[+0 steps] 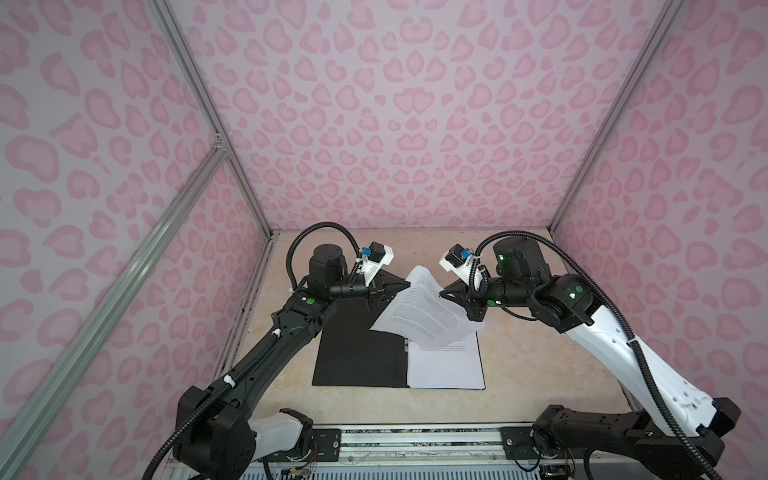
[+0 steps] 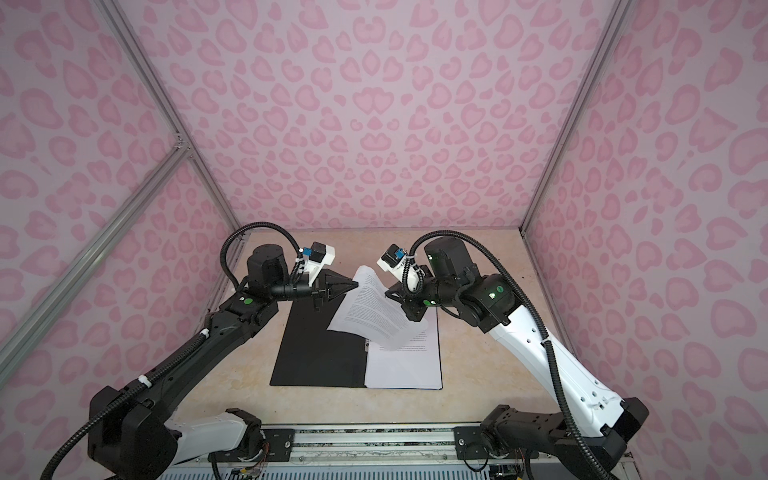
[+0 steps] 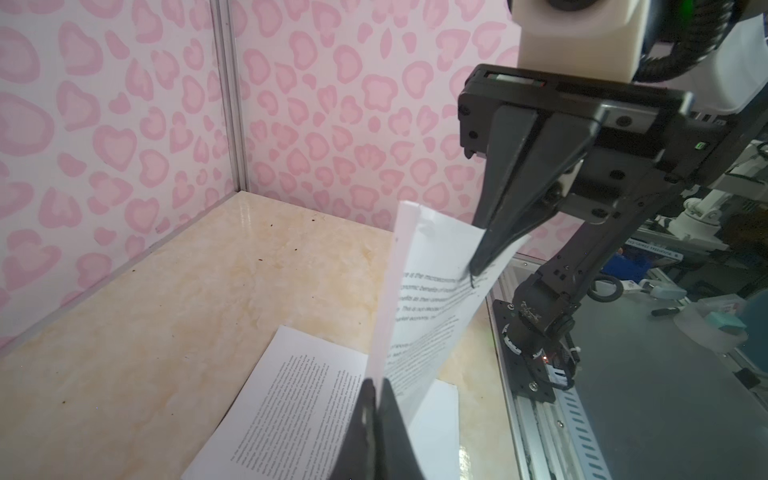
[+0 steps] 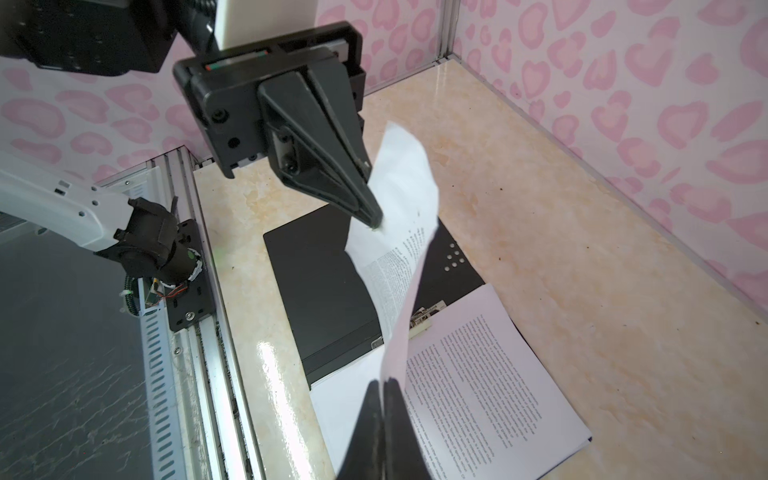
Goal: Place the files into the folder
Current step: 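Carry the sheet over the folder stack with the right gripper while the left withdraws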
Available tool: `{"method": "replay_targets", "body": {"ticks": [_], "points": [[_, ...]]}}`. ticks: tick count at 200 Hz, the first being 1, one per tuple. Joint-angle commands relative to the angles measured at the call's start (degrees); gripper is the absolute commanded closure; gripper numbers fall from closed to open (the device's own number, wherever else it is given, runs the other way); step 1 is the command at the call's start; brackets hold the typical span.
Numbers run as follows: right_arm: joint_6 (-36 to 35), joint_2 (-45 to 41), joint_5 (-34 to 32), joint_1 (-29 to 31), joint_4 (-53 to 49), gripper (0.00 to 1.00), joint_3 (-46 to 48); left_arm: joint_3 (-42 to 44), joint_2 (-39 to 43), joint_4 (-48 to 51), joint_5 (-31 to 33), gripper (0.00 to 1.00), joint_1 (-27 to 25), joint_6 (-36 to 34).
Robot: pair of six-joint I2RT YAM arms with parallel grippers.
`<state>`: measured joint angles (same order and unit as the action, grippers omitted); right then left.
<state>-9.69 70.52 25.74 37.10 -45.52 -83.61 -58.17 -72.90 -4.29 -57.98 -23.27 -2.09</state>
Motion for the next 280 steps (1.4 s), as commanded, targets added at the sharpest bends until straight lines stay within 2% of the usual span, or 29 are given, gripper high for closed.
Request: {"method": "replay_targets", "body": {"ticks": [1, 17, 28, 41, 53, 75, 91, 102, 134, 158, 177, 203, 214, 227, 280], "points": [[5.03, -1.21, -2.65, -2.16, 6.54, 0.88, 1.46, -1.24, -1.10, -3.46, -2.08, 0.96, -0.41, 6.62], [10.75, -4.05, -4.90, -6.11, 11.24, 0.48, 4.60, -2.78, -2.31, -3.05, 2.17, 0.96, -1.37, 11.56], [14.70, -6.77, -4.79, -9.43, 14.80, 0.31, 7.85, -4.10, -3.43, -2.06, 6.39, 0.96, -1.86, 15.81], [19.29, -10.07, -3.23, -13.65, 19.04, 0.20, 12.33, -5.08, -4.96, -2.03, 8.01, 0.96, -1.96, 21.36], [22.88, -12.51, -0.87, -17.64, 21.64, 0.13, 15.92, -4.70, -5.96, -3.82, 8.35, 0.96, -2.04, 26.67], [26.19, -14.74, 2.93, -22.91, 22.75, 0.02, 20.66, -3.42, -7.86, -2.74, 14.00, 0.96, -1.88, 34.67], [27.15, -14.89, 4.42, -24.58, 22.39, 0.02, 23.88, -0.89, -9.76, -3.10, 14.94, 0.96, -0.26, 40.37], [27.67, -14.67, 4.98, -24.63, 23.11, 0.02, 26.62, 1.13, -11.28, -2.61, 15.62, 0.97, 1.17, 41.63], [30.96, -12.58, 5.22, -24.46, 28.91, 0.02, 35.54, 6.11, -17.30, -1.94, 19.99, 0.97, 7.10, 39.84], [31.96, -8.10, 4.39, -21.73, 32.60, 0.02, 39.31, 5.47, -22.24, 0.86, 23.59, 0.96, 8.41, 35.07], [32.09, -3.51, 3.00, -17.86, 34.47, 0.02, 39.92, 4.96, -25.20, 1.58, 24.98, 0.97, 8.83, 33.26], [31.98, 4.30, 3.83, -15.74, 35.87, 0.02, 38.77, 5.44, -26.50, 4.65, 33.16, 0.97, 8.94, 31.10], [32.18, 7.58, 5.23, -15.79, 37.24, 0.09, 38.36, 6.13, -26.72, 5.88, 37.46, 0.97, 9.07, 31.23], [32.80, 11.26, 6.61, -15.70, 39.13, 0.12, 38.03, 6.17, -27.35, 7.95, 41.21, 0.97, 9.20, 31.37], [35.26, 19.62, 7.96, -11.22, 44.17, 0.12, 35.02, 7.01, -26.60, 6.49, 41.28, 0.97, 9.27, 32.25]]}}
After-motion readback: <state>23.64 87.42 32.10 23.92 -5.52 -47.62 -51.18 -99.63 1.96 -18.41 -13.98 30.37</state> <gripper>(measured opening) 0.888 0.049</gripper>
